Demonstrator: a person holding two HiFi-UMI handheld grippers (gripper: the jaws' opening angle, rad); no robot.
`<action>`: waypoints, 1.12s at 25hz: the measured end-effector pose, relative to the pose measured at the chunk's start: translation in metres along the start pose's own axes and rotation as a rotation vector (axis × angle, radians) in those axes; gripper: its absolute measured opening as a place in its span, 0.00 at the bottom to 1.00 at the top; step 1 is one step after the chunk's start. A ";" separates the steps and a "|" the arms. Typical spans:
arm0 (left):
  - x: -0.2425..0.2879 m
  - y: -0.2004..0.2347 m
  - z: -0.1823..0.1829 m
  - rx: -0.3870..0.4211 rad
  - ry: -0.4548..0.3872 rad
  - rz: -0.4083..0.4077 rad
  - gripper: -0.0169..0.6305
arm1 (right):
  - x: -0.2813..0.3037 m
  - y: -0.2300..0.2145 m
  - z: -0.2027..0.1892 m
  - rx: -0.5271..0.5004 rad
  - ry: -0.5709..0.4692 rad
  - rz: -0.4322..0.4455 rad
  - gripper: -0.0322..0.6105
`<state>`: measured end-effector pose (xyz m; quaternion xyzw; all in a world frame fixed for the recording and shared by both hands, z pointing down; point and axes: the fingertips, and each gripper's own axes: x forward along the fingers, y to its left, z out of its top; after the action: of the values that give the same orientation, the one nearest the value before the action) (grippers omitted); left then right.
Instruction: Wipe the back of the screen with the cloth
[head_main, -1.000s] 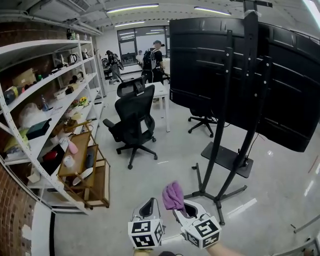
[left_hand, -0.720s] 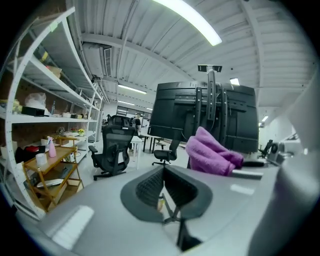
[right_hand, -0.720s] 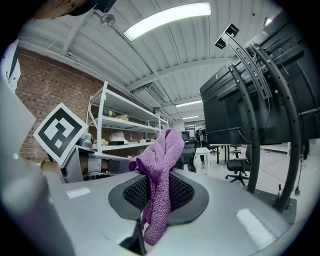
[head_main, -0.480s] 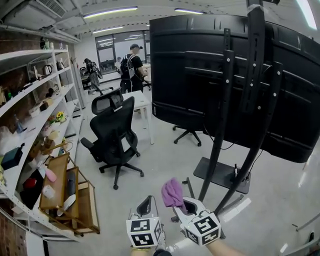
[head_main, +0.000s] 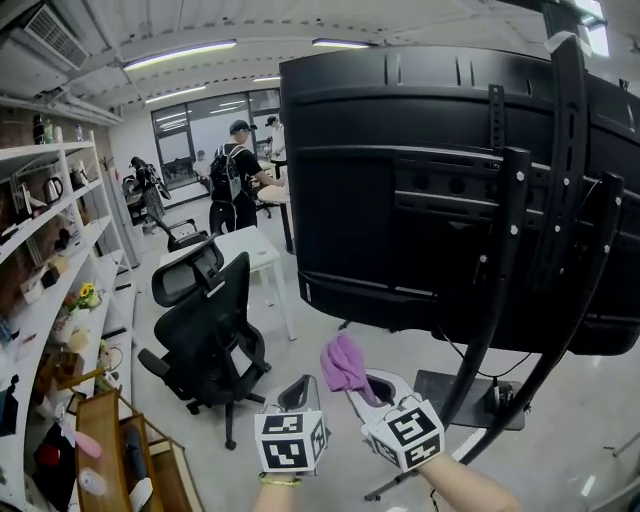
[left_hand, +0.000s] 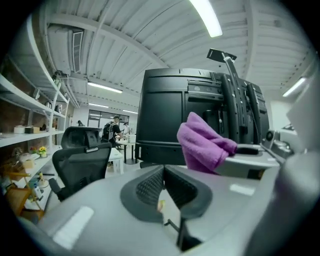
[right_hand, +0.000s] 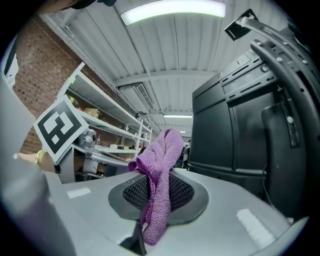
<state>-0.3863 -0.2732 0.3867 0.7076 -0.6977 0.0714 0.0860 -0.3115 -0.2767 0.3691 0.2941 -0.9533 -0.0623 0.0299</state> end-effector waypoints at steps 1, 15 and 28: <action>0.016 0.007 0.015 0.007 -0.005 -0.022 0.04 | 0.018 -0.012 0.013 -0.028 -0.012 -0.015 0.14; 0.152 0.065 0.288 0.240 -0.252 -0.093 0.04 | 0.177 -0.174 0.276 -0.619 -0.064 -0.344 0.14; 0.196 0.091 0.347 0.202 -0.339 -0.103 0.04 | 0.219 -0.249 0.361 -0.969 0.077 -0.756 0.14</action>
<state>-0.4808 -0.5424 0.0936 0.7493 -0.6544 0.0163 -0.1005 -0.3871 -0.5679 -0.0179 0.5667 -0.6444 -0.4843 0.1704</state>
